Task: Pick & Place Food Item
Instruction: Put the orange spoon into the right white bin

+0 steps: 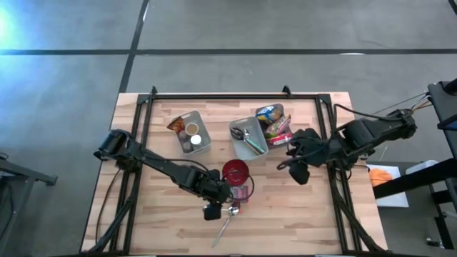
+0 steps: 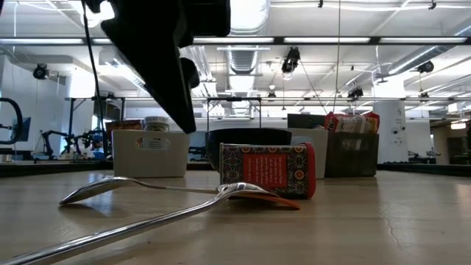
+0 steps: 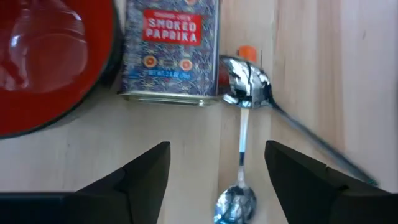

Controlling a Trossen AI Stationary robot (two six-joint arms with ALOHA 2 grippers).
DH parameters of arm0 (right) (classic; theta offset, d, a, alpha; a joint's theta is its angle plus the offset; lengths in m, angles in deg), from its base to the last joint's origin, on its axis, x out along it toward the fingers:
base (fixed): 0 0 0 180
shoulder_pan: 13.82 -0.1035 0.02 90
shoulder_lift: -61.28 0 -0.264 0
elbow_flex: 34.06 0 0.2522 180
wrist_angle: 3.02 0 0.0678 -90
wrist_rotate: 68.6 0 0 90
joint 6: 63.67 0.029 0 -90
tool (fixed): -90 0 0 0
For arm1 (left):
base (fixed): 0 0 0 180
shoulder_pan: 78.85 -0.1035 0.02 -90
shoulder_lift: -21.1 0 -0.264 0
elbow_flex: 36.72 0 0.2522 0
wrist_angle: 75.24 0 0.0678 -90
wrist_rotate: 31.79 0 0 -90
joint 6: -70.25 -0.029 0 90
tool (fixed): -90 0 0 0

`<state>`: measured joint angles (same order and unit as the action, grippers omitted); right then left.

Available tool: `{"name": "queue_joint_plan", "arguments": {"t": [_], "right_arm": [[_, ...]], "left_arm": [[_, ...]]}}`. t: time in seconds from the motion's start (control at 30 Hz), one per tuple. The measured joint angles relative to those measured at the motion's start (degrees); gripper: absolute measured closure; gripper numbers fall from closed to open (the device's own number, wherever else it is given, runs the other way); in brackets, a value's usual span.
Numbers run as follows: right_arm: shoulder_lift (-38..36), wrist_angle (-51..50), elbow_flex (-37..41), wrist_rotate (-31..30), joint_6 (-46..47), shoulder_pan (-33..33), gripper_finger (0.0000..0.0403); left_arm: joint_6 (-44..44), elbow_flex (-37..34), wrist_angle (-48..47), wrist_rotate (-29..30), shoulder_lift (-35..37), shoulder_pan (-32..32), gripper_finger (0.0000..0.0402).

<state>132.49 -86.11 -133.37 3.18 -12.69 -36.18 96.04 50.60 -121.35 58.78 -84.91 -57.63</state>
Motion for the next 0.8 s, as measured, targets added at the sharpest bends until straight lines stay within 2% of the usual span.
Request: {"name": "queue_joint_plan", "arguments": {"t": [0.27,0.43,0.63,0.8], "right_arm": [[-1.06,-1.03,3.45,0.02,4.57,-3.37,0.0215],[-1.08,-0.83,5.11,0.07,6.14,-4.06,0.0215],[-1.08,-0.59,6.05,0.09,7.36,-4.06,0.0215],[-1.08,-0.31,6.07,0.2,7.58,-4.06,0.0215]], "left_arm": [[-1.97,-0.02,1.15,-0.37,-3.9,2.36,0.0171],[-2.51,0.0,2.87,-0.57,-4.44,4.8,0.0178],[-1.64,-1.22,3.38,4.88,-4.42,5.96,0.0178],[-0.68,-3.87,8.21,5.47,-4.39,5.99,0.0178]]}}
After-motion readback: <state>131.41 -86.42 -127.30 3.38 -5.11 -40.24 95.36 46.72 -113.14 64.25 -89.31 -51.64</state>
